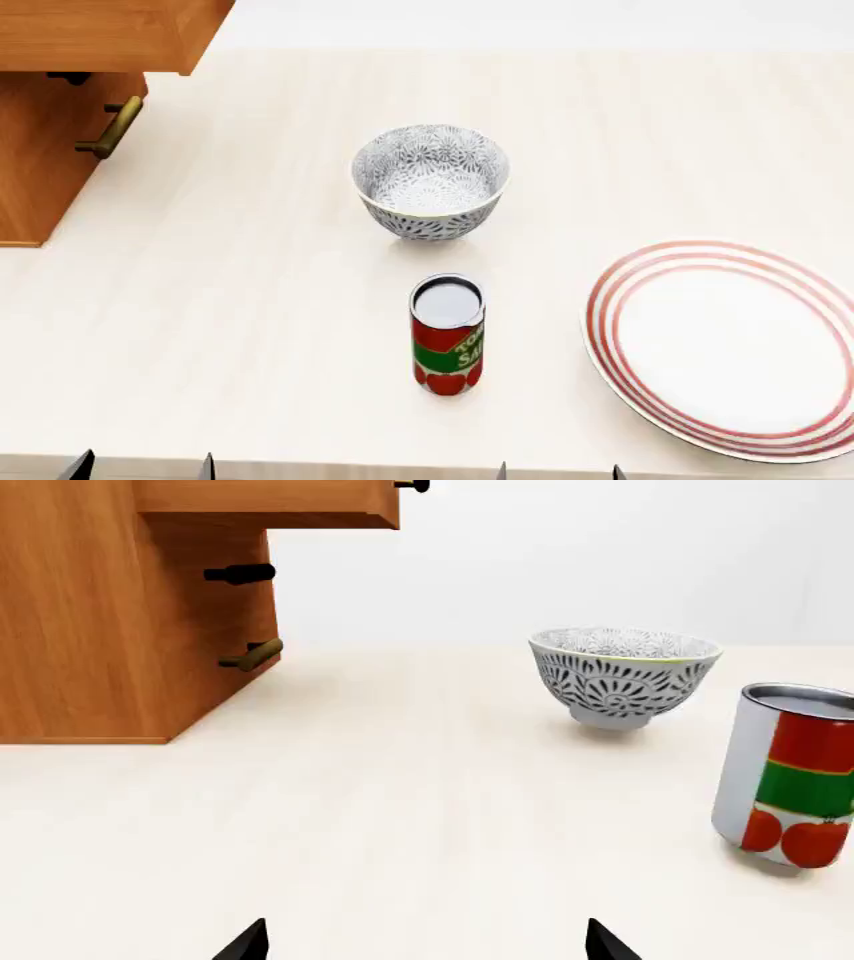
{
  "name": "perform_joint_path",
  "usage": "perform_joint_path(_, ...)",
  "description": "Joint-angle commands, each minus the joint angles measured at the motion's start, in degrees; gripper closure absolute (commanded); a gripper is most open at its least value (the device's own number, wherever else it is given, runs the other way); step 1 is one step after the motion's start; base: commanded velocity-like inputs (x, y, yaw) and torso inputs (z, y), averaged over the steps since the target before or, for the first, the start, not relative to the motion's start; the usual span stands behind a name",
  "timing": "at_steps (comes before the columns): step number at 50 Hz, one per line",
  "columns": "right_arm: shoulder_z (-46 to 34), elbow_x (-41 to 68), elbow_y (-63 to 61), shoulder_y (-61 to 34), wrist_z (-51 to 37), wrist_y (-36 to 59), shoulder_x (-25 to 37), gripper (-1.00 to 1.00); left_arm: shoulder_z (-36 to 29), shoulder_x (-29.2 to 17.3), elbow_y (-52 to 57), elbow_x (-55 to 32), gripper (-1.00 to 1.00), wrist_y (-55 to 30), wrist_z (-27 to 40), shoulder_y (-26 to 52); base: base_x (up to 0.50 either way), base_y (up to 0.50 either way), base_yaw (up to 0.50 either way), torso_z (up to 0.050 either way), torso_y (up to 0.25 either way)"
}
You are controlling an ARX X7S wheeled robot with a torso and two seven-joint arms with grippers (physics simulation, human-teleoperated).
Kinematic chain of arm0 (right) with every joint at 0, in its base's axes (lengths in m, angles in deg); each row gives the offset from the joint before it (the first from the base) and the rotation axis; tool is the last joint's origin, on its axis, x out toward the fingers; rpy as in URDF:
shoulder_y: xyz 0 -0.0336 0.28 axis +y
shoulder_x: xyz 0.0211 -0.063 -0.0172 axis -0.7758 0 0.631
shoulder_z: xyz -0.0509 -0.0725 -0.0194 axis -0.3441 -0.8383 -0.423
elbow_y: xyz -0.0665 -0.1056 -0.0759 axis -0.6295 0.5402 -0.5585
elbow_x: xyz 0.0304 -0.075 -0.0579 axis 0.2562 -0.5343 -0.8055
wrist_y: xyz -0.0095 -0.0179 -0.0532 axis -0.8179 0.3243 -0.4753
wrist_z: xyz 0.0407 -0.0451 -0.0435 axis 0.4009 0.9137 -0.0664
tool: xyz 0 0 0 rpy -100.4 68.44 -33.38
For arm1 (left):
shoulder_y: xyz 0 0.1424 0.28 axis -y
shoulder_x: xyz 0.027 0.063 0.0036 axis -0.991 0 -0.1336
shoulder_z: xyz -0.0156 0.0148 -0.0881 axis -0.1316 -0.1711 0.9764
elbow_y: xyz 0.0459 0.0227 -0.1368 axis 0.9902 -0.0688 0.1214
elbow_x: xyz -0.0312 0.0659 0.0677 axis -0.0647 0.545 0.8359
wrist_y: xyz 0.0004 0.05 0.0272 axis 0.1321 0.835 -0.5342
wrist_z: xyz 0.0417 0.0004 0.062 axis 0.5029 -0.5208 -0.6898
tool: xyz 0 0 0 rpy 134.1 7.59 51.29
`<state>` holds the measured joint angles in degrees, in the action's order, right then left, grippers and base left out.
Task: Put the bowl on the plate.
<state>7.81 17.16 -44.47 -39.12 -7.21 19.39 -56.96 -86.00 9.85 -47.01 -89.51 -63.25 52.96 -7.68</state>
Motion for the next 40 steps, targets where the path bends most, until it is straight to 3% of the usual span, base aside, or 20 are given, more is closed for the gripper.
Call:
perform_joint_path(1, -1.3, -0.2, 0.0, -0.4, -2.0, 1.2, 0.9, -1.00, -1.1, -0.9, 0.4, -0.7, -1.00, -0.8, 1.1, 0.0, 0.00, 0.00, 0.00, 0.000, 0.000)
perform_joint_path(3, -4.0, -0.3, -5.0, 0.6, 1.3, 1.3, 2.9, -1.00, -2.1, -1.8, 1.7, -1.0, -1.00, 0.6, 0.6, -1.2, 0.00, 0.00, 0.00, 0.000, 0.000)
perform_joint_path(40, -3.4, 3.5, -9.4, -2.6, -3.1, 7.7, 6.9, -1.00, -4.9, -5.2, 4.0, -4.2, -1.00, -0.5, 5.0, 0.1, 0.00, 0.00, 0.00, 0.000, 0.000)
